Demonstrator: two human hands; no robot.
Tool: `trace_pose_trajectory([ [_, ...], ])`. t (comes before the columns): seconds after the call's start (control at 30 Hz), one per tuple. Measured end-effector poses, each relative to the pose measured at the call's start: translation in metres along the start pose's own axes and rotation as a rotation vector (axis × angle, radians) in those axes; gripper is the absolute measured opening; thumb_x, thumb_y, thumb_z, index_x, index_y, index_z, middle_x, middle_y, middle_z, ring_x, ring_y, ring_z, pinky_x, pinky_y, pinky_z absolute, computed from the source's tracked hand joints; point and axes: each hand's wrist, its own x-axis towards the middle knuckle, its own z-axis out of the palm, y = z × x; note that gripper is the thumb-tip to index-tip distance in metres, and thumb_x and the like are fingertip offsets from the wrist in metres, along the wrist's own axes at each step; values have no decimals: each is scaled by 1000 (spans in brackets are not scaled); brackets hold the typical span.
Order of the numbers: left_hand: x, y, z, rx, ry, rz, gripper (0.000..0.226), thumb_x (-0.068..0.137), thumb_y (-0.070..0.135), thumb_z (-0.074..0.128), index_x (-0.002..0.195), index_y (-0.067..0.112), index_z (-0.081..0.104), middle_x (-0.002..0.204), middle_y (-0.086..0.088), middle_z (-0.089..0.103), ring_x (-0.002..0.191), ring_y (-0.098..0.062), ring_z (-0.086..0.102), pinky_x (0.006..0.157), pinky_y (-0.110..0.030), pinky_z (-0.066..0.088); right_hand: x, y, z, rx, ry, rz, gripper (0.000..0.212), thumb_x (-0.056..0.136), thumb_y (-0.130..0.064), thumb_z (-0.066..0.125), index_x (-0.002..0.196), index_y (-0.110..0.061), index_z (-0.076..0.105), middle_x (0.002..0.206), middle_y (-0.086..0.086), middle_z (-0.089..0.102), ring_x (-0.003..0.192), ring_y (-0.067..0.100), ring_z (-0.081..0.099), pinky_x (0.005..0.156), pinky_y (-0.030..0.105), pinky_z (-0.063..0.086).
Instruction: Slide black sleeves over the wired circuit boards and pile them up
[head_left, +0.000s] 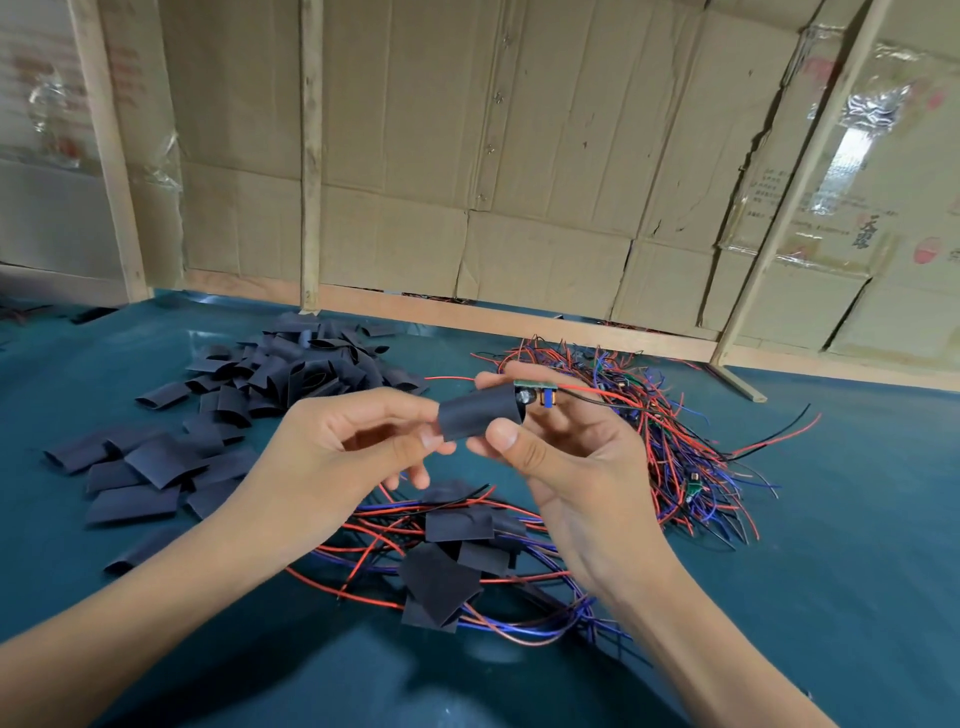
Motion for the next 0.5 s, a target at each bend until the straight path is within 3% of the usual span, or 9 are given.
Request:
trace_pose_trajectory([
  [0.13, -3, -3, 3, 78, 80, 10, 15, 75, 29, 73, 87, 35, 79, 79, -2, 75, 72, -14, 67, 71, -23, 53, 0, 3, 1, 85, 48, 70, 38, 67, -9, 84, 103, -1, 74, 99, 26, 66, 86, 28, 70, 79, 32, 57],
  [0.23, -4, -2, 4, 115, 103, 52, 22, 74, 25, 75, 87, 43, 79, 86, 6, 75, 73, -9, 62, 71, -17, 49, 0, 5, 4, 182, 96, 113, 37, 64, -3, 86, 98, 1, 74, 99, 29, 58, 84, 27, 68, 74, 30, 58],
  [0.3, -4, -2, 3, 157, 100, 71, 25, 76, 25, 75, 90, 46, 78, 88, 7, 74, 72, -17, 57, 69, -21, 48, 0, 7, 5, 257, 86, 125, 31, 63, -1, 86, 92, -2, 74, 96, 22, 66, 85, 25, 71, 73, 29, 58],
  [0.37, -4, -1, 3, 141, 93, 66, 25, 77, 24, 75, 93, 44, 78, 90, 5, 73, 77, -25, 59, 71, -29, 49, 1, 6, 5, 306, 113, 146, 34, 61, -3, 84, 91, 1, 68, 96, 21, 62, 76, 25, 71, 74, 31, 58],
  [0.5, -3, 3, 6, 88, 88, 40, 24, 75, 21, 74, 90, 39, 80, 91, 6, 73, 76, -5, 65, 73, -15, 49, 1, 6, 5, 298, 136, 149, 25, 62, -4, 81, 84, 1, 70, 90, 16, 69, 77, 23, 71, 74, 30, 58],
])
